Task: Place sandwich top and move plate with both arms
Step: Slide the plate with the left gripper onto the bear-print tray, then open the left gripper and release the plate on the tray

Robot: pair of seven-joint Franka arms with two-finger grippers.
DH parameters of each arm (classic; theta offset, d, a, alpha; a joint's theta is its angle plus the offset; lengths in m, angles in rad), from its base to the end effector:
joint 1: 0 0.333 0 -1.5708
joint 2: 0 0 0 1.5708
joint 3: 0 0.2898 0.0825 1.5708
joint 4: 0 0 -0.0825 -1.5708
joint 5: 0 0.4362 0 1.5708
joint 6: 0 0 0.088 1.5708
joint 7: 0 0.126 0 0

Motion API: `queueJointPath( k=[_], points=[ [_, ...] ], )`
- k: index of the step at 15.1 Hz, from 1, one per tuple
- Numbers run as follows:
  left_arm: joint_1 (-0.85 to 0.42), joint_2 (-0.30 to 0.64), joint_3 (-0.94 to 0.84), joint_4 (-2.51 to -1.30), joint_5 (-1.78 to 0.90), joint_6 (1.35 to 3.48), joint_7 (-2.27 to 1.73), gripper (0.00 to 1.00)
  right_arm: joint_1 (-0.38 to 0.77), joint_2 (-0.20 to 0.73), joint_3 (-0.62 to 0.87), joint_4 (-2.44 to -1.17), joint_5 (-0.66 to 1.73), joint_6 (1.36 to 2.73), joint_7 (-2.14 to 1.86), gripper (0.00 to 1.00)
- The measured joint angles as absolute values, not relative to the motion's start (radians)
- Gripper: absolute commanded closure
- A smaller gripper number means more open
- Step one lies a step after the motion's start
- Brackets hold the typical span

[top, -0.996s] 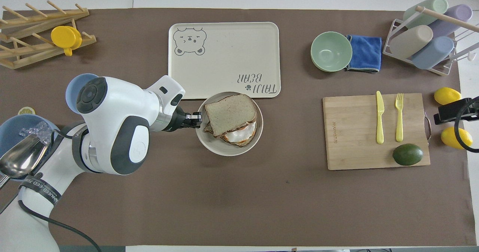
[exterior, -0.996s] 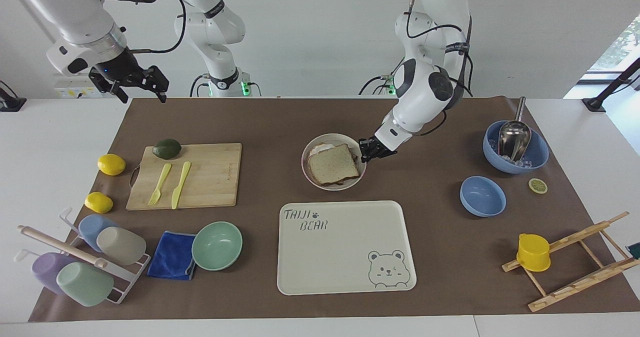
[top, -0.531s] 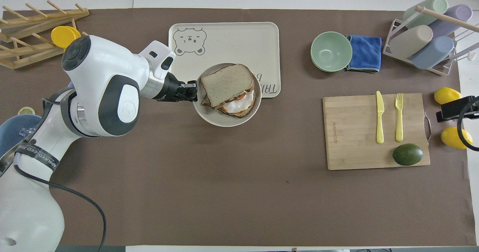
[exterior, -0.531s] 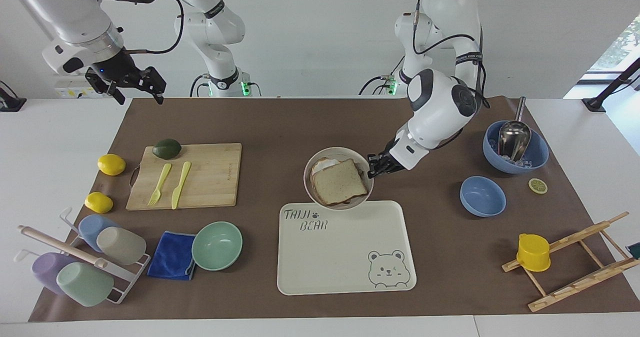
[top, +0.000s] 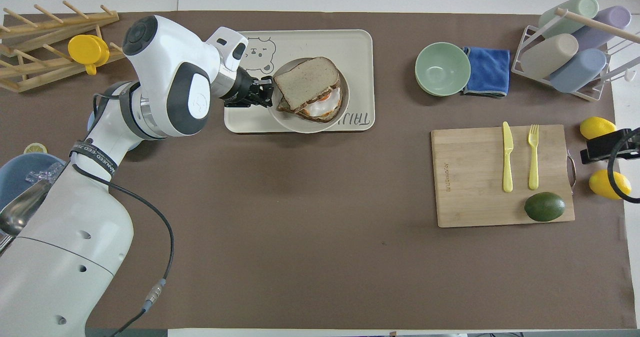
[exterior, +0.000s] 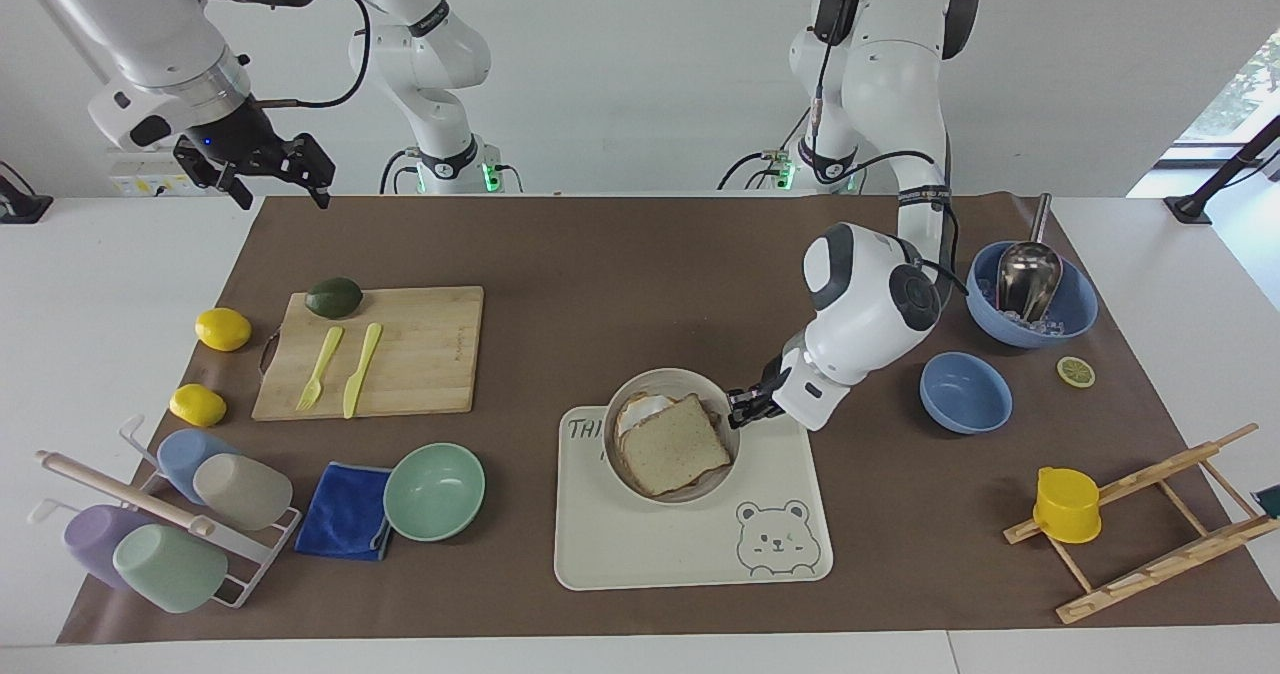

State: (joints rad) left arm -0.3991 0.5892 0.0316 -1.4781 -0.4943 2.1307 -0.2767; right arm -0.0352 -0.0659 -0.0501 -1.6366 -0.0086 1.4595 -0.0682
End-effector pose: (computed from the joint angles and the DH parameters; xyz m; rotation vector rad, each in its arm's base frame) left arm 0.6900 -0.2994 0.2787 2.7240 0.2127 -0.0962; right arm 0.5707 -0.0507 0.5751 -3.1334 0.0271 0.1747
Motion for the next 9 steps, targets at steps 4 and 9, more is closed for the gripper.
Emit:
queueJointPath(
  k=[4, 9],
  points=[
    [-0.398, 0.625, 0.039, -1.458, -0.494, 2.18, -0.294, 1.0, -0.035, -0.066, -0.05, -1.637, -0.009, 1.459, -0.068, 0.0],
    [-0.401, 0.636, 0.039, -1.474, -0.492, 2.239, -0.303, 1.0, -0.035, -0.066, -0.05, -1.637, -0.009, 1.459, -0.068, 0.0]
  ],
)
